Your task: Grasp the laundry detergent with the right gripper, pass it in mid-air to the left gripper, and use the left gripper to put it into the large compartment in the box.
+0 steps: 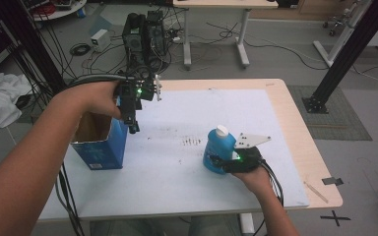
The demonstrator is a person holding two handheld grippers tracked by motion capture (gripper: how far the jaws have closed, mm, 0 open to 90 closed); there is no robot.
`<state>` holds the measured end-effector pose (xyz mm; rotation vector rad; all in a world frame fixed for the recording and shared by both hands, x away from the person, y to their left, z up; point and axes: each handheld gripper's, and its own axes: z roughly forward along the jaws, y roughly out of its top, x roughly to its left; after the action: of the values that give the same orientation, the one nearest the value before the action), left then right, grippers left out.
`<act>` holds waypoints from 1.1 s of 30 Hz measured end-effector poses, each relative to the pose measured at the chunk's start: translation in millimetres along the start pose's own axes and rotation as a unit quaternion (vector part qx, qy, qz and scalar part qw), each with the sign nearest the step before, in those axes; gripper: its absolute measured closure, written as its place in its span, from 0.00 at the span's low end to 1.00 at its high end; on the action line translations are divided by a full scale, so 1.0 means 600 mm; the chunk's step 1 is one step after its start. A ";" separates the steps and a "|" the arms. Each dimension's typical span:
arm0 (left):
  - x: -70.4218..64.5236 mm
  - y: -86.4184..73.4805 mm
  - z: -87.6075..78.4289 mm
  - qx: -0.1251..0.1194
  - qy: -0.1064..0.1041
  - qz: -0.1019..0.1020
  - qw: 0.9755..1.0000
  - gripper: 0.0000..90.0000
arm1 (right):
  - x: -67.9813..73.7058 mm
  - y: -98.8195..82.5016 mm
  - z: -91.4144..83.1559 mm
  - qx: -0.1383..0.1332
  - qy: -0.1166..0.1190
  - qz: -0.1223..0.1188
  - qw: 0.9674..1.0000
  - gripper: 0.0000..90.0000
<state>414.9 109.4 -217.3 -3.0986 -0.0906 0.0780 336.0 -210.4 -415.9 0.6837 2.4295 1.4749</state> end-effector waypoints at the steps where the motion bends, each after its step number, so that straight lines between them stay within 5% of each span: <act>1: -0.001 0.001 0.000 -0.001 0.000 0.000 1.000 0.17 | 0.001 0.001 0.000 0.002 0.000 0.002 1.000 0.49; 11: -0.013 0.003 -0.008 -0.004 0.005 0.006 1.000 0.17 | 0.003 0.022 -0.017 -0.013 0.003 -0.005 1.000 0.50; 20: -0.039 0.011 -0.015 -0.010 0.008 0.017 1.000 0.17 | 0.024 0.102 -0.032 -0.001 0.049 -0.063 0.997 0.50; 29: -0.070 0.029 -0.016 -0.011 -0.002 0.047 0.999 0.17 | 0.046 0.142 0.007 0.019 0.099 -0.113 0.988 0.50; 33: -0.086 0.041 -0.013 -0.012 -0.005 0.053 0.999 0.17 | 0.062 0.140 0.031 0.035 0.118 -0.111 0.986 0.50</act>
<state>365.0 81.4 -208.1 -3.1253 0.0726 0.0956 334.5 -144.5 -348.7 0.2497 2.6404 1.4573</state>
